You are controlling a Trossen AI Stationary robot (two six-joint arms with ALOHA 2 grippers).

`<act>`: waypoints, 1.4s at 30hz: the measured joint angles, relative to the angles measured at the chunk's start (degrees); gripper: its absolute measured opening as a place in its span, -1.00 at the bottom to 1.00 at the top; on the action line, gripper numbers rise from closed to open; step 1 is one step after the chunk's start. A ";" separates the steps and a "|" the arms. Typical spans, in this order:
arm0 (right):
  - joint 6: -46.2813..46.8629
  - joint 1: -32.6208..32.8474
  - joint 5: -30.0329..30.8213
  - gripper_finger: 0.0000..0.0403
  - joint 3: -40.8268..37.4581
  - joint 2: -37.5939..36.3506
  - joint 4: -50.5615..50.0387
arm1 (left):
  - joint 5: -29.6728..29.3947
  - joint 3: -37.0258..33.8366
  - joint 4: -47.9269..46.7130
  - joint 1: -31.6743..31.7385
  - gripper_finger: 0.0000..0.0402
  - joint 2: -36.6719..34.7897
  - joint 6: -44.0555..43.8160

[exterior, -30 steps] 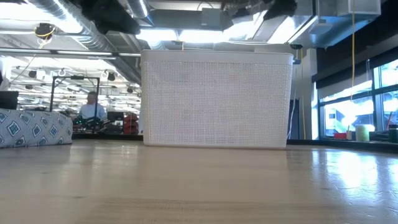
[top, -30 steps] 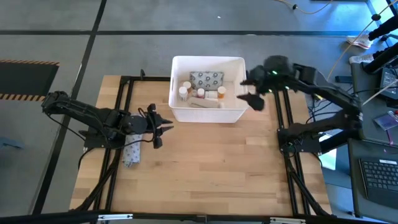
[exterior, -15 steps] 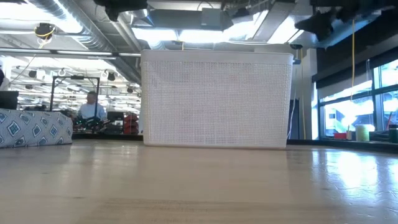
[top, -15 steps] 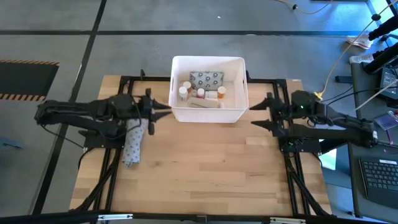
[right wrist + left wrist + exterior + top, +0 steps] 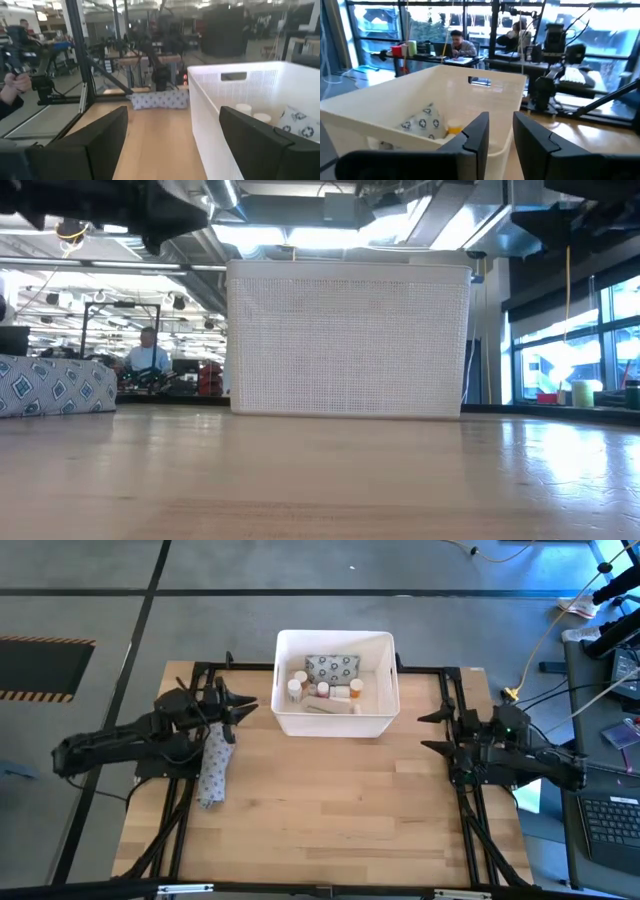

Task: Pick & place medical supplies in basket/bin
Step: Return to Home Position

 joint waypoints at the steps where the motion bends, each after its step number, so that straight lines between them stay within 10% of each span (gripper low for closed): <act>1: -0.02 -0.02 0.00 0.57 -0.58 -1.04 0.23 | 1.26 -0.79 0.08 0.96 -0.59 -1.25 -0.89; 22: 2.66 -0.04 3.67 0.57 -15.84 -3.62 12.93 | 3.30 -17.96 0.46 8.11 -0.59 -24.63 -8.33; 42: 4.35 -0.04 13.60 0.57 -19.77 -3.07 14.77 | -2.90 -20.55 -4.57 11.87 -0.59 -24.71 -8.04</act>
